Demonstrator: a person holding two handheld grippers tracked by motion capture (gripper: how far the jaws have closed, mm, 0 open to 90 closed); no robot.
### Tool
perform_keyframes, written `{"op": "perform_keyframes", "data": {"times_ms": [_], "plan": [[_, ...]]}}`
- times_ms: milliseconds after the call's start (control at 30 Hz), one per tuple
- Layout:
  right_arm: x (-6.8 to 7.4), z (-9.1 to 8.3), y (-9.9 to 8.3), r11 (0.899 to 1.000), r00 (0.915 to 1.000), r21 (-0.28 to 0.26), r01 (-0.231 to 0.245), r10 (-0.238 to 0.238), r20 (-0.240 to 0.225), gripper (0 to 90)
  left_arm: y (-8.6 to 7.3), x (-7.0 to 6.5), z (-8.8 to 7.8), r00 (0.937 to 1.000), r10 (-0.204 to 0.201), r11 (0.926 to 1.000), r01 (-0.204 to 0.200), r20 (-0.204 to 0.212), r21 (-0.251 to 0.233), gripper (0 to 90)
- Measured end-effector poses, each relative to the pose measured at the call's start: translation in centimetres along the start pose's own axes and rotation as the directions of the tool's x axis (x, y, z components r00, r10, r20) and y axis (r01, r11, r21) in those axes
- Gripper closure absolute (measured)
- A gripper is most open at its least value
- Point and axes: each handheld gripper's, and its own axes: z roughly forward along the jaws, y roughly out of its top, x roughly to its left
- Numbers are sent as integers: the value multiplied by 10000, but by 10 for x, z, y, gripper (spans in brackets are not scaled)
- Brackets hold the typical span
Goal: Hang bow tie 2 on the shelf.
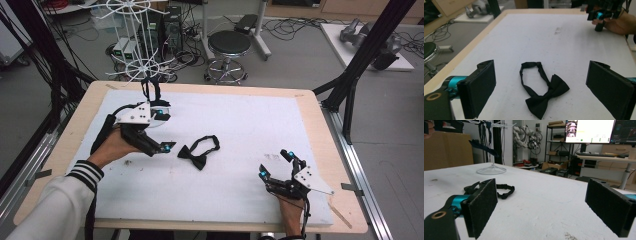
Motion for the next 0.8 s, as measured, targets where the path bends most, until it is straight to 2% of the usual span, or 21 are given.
{"op": "perform_keyframes", "data": {"times_ms": [133,233,300,367,467,567,633,733,767,800], "plan": [[-1,0,0,10000,10000,-60,21,-21,-4,103,9,-1,11,9987,388,9981,-404,339,472,99],[-1,0,0,10000,10000,-46,-12,12,0,103,14,-1,20,9967,706,9928,-742,405,940,101],[-1,0,0,10000,10000,-69,9,-9,4,103,16,-1,26,9935,1078,9837,-1121,375,1408,102],[-1,0,0,10000,10000,-69,-65,65,-12,103,16,-1,32,9928,1087,9807,-1152,494,1581,102],[-1,0,0,9999,10000,-68,-79,79,-19,103,18,-1,40,9892,1261,9709,-1386,751,1955,105],[-1,0,0,9999,10000,-99,-44,43,-32,102,18,-1,47,9822,1567,9559,-1772,1036,2343,127],[-1,-1,0,9999,9999,-60,-110,110,-37,103,16,-4,54,9772,1718,9500,-1979,1249,2416,156],[-1,-1,0,9999,9999,-61,-118,118,-51,103,12,-6,66,9696,1915,9342,-2277,1525,2747,165],[-2,0,0,9999,10000,-94,-59,59,-45,103,11,-6,69,9689,1862,9300,-2273,1632,2887,165],[-1,-1,0,9999,9999,-69,-116,115,-48,103,9,-7,73,9697,1796,9295,-2224,1655,2942,165]]}}
